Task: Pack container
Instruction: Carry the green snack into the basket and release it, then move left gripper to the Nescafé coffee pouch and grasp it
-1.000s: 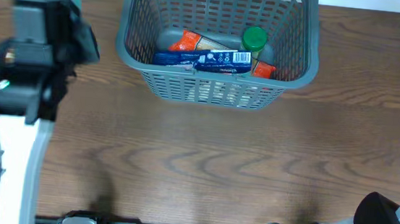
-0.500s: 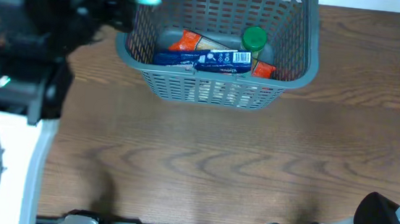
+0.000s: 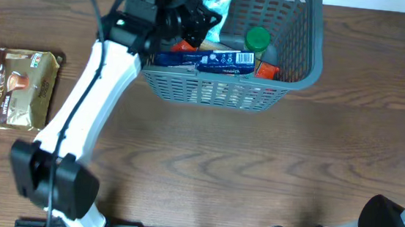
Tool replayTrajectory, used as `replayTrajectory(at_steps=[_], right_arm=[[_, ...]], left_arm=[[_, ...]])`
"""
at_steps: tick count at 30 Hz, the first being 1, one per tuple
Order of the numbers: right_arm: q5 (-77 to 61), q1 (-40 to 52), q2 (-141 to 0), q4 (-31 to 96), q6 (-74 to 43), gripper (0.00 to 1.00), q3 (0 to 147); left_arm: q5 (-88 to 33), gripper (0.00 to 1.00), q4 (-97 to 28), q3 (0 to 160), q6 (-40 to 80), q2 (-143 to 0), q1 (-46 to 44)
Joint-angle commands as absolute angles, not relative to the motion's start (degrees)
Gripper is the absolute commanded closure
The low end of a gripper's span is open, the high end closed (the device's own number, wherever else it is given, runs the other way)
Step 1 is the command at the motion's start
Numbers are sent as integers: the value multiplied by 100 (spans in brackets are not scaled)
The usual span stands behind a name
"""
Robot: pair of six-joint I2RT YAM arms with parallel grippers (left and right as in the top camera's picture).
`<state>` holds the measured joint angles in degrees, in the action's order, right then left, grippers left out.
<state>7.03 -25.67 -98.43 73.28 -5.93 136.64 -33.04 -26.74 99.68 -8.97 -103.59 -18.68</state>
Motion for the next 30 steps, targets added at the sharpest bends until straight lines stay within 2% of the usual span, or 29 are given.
replayTrajectory(at_steps=[1, 3, 4, 6, 16, 19, 24, 30], right_arm=[[683, -2585, -9880, 7334, -683, 1, 13642], [683, -2585, -9880, 7332, -683, 1, 13642], [683, -2585, -9880, 7334, -681, 1, 13642], [683, -2585, -9880, 7332, -683, 1, 13642], [683, -2585, -9880, 7332, -683, 1, 13642], [683, -2585, -9880, 7332, -681, 1, 13642], [683, -2585, -9880, 7332, -683, 1, 13642], [683, -2585, -9880, 7332, -683, 1, 13642]], left_arm=[[-3409, 94, -2689, 9998, -1048, -10519, -1874], [-3409, 94, -2731, 9998, -1046, -10547, -1874], [-3406, 83, -2735, 9998, -1039, -10547, -1874], [-3406, 3, -2731, 9998, -930, -10523, -1874], [-3378, 1, -2775, 10038, -810, -10208, -1817], [-3037, 1, -2779, 10125, -471, -9865, -1662], [-1798, 1, -3065, 10141, 82, -8899, -1157], [395, 2, -4348, 10141, 676, -7708, -176]])
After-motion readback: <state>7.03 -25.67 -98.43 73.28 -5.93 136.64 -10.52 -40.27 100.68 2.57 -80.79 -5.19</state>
